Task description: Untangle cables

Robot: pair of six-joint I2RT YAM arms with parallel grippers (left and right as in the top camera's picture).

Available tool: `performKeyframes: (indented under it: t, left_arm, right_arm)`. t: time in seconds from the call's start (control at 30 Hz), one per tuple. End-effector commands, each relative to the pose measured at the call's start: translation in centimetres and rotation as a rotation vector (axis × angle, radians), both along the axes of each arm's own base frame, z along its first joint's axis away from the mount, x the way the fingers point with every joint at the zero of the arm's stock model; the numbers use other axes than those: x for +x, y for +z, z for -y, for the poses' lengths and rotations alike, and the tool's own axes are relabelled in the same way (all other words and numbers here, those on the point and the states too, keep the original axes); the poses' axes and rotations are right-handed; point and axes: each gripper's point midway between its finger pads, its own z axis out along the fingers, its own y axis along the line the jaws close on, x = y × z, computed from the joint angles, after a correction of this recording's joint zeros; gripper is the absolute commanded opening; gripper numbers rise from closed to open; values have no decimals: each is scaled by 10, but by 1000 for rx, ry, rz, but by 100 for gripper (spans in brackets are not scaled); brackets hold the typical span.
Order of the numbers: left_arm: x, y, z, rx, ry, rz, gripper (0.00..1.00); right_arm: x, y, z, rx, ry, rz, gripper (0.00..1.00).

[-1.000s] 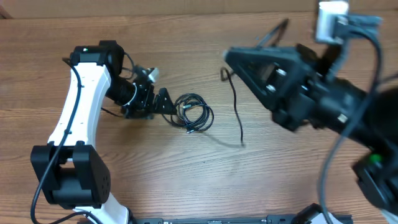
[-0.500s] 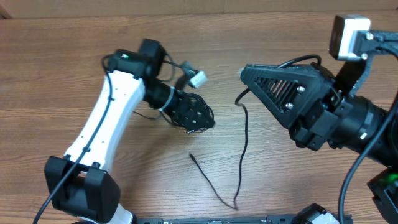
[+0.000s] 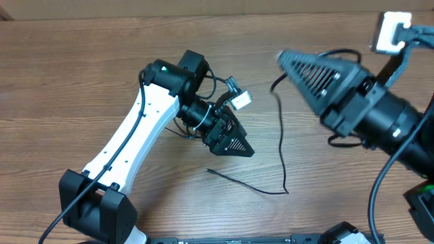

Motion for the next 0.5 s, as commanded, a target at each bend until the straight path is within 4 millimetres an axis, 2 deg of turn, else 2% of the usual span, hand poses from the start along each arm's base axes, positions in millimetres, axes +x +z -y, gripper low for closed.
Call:
performKeyframes:
  t: [0.0, 0.13, 0.27, 0.4, 0.47]
  left_arm:
    - [-4, 29, 9, -190, -55, 95, 100]
    - [3, 49, 18, -342, -65, 150, 100]
    - [12, 63, 24, -450, -82, 236, 100]
    - [13, 77, 26, -540, -95, 248, 100]
    - [13, 81, 26, -566, -101, 255, 93]
  right_arm:
    - [22, -6, 20, 5, -124, -44, 4]
    - [38, -25, 15, 17, -117, -164, 4]
    - [44, -35, -7, 41, 2, -246, 4]
    - [52, -40, -23, 94, 86, -345, 4]
    - [56, -42, -25, 105, 95, -363, 4]
